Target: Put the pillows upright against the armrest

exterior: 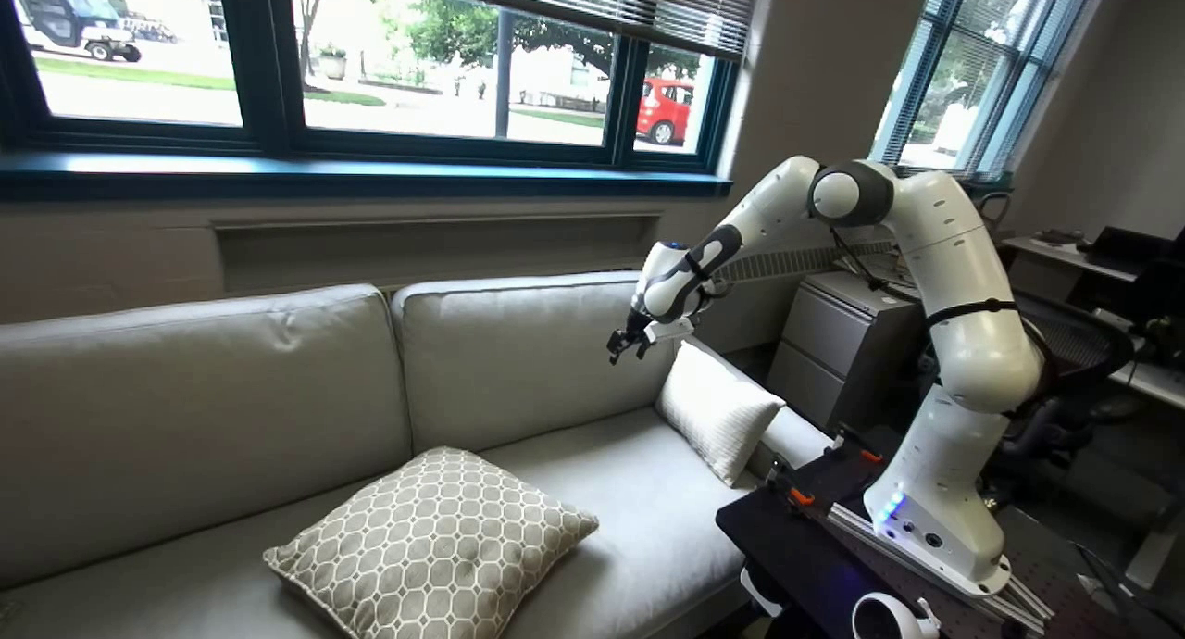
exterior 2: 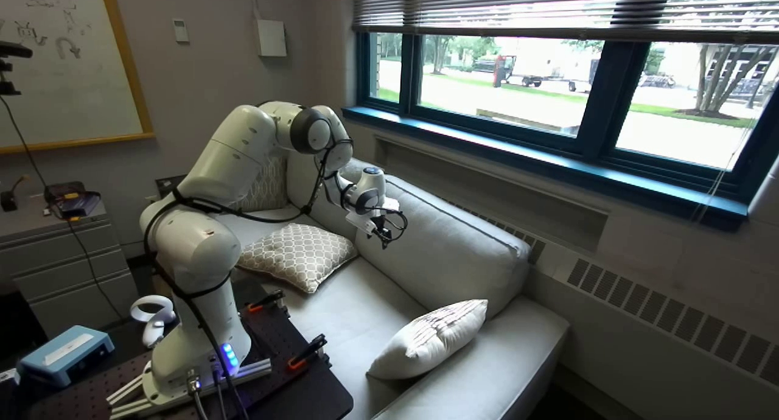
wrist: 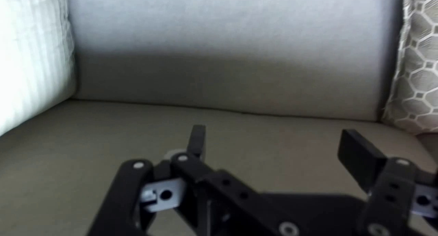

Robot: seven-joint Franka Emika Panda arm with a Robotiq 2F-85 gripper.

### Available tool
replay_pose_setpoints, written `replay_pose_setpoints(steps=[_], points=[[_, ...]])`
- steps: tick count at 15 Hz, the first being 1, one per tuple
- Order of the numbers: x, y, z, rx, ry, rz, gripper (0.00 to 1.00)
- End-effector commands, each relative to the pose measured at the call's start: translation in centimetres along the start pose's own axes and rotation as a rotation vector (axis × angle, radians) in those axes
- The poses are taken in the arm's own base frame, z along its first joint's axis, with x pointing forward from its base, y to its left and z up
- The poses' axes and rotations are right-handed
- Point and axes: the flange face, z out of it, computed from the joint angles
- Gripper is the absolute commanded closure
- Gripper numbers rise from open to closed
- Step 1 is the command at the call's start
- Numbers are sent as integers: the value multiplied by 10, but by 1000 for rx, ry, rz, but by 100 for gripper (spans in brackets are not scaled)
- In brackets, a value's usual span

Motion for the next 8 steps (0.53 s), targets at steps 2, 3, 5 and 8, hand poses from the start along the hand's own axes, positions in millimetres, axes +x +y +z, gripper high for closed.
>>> replay_pose_setpoints(steps=[2, 3, 5, 8], points=[[-18, -63, 38, 0, -111, -34, 0], [-25, -69, 47, 6, -142, -44, 0], [-32, -69, 44, 7, -131, -61, 0], [-39, -72, 58, 8, -159, -65, 0]])
